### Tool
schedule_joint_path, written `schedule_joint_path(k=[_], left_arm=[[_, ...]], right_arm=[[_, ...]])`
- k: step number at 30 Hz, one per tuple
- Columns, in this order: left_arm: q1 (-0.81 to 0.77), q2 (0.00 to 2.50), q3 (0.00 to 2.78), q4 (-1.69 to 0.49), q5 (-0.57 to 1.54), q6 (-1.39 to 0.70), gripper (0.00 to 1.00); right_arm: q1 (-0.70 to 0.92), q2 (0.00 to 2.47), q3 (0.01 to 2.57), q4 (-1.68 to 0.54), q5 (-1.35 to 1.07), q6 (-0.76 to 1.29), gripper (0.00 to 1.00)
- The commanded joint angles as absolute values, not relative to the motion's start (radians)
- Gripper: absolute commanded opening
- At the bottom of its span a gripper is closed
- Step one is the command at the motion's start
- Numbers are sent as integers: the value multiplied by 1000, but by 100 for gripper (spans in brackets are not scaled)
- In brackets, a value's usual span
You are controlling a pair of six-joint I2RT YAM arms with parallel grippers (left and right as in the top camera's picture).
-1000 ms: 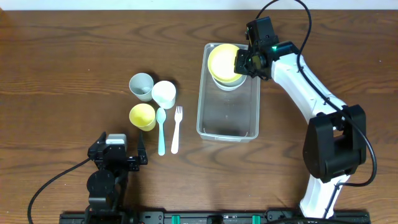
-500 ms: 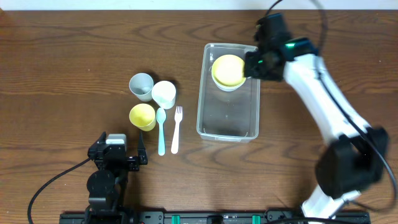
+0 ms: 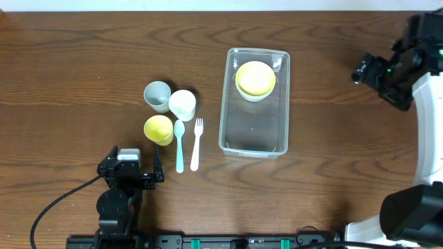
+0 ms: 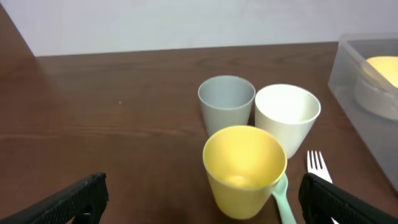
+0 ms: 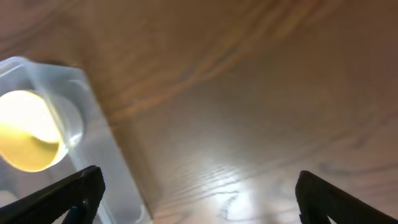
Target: Pack container
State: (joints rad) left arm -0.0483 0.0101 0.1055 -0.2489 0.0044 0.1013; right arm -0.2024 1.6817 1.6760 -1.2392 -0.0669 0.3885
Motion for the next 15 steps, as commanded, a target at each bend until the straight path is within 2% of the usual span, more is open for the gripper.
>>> schedule_joint_path(k=[1,7,11,15], left_arm=[[-44,5,87,-251,46,92,98],[-44,5,97,-241,145,19,98],[-44,29,175,-245,122,-7,98],[-44,162,327,-269,66,-36,98]], right_arm=[[-229,1686,1671,-1242,-68,388,99],[-234,1686,1671,-1242,-68,388,99],[-235,1686,1671,-1242,-67,388,99],[-234,1686,1671,-1242,-68,388,99]])
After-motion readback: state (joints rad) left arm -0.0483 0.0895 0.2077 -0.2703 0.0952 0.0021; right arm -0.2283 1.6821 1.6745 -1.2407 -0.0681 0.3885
